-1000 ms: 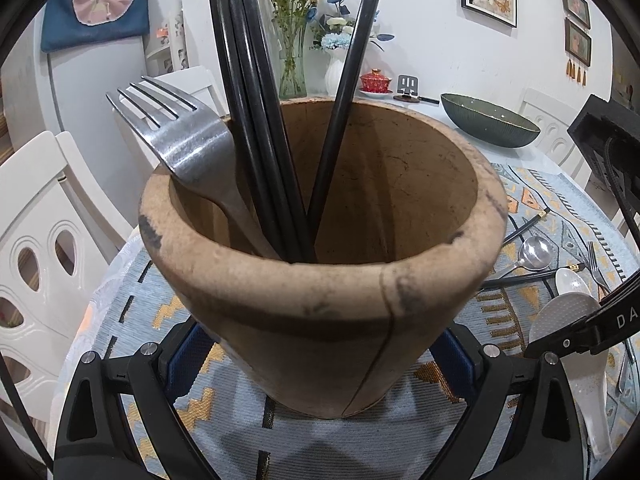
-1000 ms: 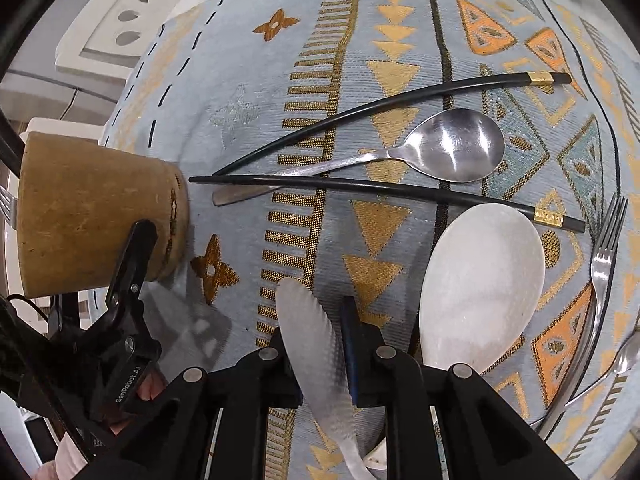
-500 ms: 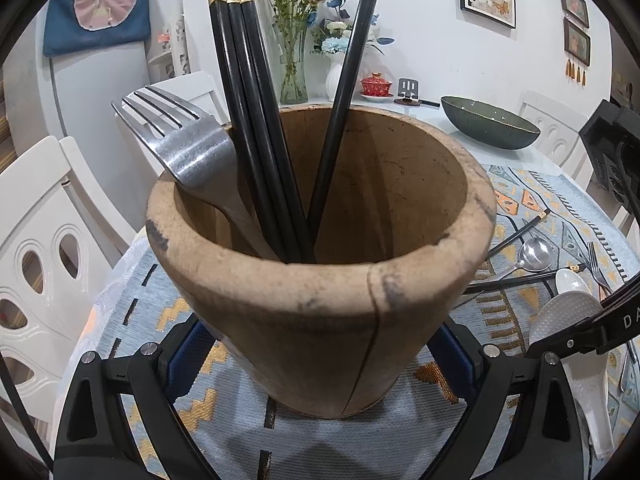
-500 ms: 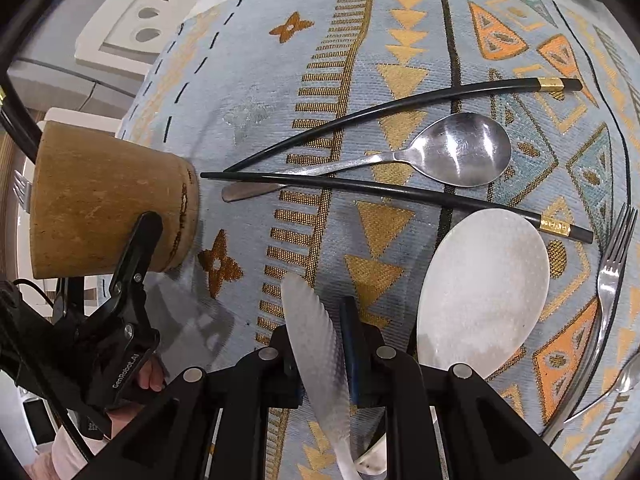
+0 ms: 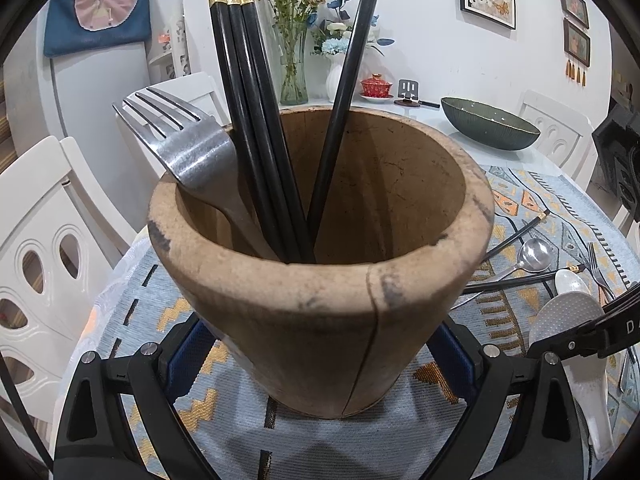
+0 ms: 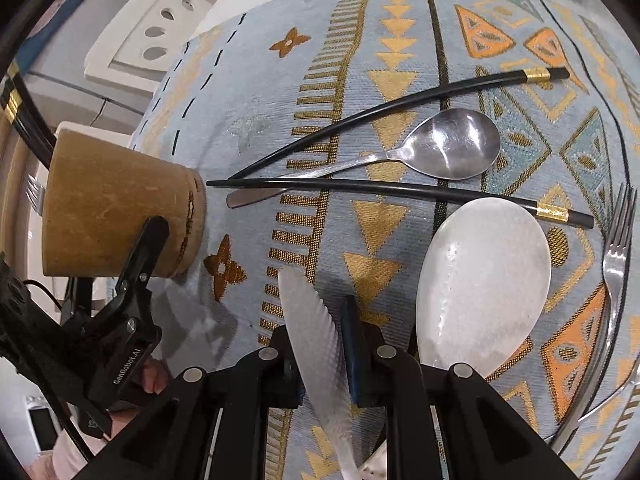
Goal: Organize utensils
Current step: 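Carry the white paddle over the wooden holder and lower it in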
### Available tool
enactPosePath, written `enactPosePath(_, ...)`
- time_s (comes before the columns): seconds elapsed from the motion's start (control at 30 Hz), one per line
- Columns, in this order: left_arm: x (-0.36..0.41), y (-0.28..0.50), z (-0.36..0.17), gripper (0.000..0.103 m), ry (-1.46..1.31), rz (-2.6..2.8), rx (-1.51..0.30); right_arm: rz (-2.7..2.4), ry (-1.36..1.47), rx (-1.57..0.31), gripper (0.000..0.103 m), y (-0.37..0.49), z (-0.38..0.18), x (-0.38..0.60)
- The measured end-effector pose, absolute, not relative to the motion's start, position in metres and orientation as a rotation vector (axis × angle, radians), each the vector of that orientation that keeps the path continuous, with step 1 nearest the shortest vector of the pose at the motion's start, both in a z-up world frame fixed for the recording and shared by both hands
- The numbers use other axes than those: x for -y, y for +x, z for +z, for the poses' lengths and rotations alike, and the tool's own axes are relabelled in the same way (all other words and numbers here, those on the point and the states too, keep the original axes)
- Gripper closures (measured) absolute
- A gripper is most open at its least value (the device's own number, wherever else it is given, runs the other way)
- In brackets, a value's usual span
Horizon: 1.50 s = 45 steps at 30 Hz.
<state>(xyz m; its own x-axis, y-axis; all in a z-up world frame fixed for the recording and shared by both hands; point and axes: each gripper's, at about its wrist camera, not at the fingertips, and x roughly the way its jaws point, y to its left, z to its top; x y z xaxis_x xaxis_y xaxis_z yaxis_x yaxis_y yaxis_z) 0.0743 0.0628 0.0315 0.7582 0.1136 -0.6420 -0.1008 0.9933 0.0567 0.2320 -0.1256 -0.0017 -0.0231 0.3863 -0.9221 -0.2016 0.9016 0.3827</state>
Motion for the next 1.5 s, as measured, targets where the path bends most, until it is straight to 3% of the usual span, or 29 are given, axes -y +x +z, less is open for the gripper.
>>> enactPosePath(0.23, -0.063, 0.074, 0.032, 0.005, 0.015, 0.115, -0.700, 0.555, 0.257, -1.477, 0.094, 0.222, 0.017, 0.129)
enactPosePath(0.5, -0.064, 0.075, 0.032, 0.005, 0.011, 0.112, -0.699, 0.635, 0.205, -1.266, 0.094, 0.217, 0.079, 0.119)
enactPosePath(0.93, -0.065, 0.074, 0.032, 0.005, 0.006, 0.110, -0.699, 0.733, 0.214, -1.091, 0.094, 0.233, 0.155, 0.089)
enactPosePath(1.3, -0.066, 0.073, 0.031, 0.005, -0.001, 0.106, -0.700, 0.844, 0.274, -0.749, 0.094, 0.240, 0.244, 0.065)
enactPosePath(1.5, -0.068, 0.071, 0.030, 0.005, -0.010, 0.099, -0.701, 0.897, 0.254, -0.550, 0.094, 0.235, 0.257, 0.041)
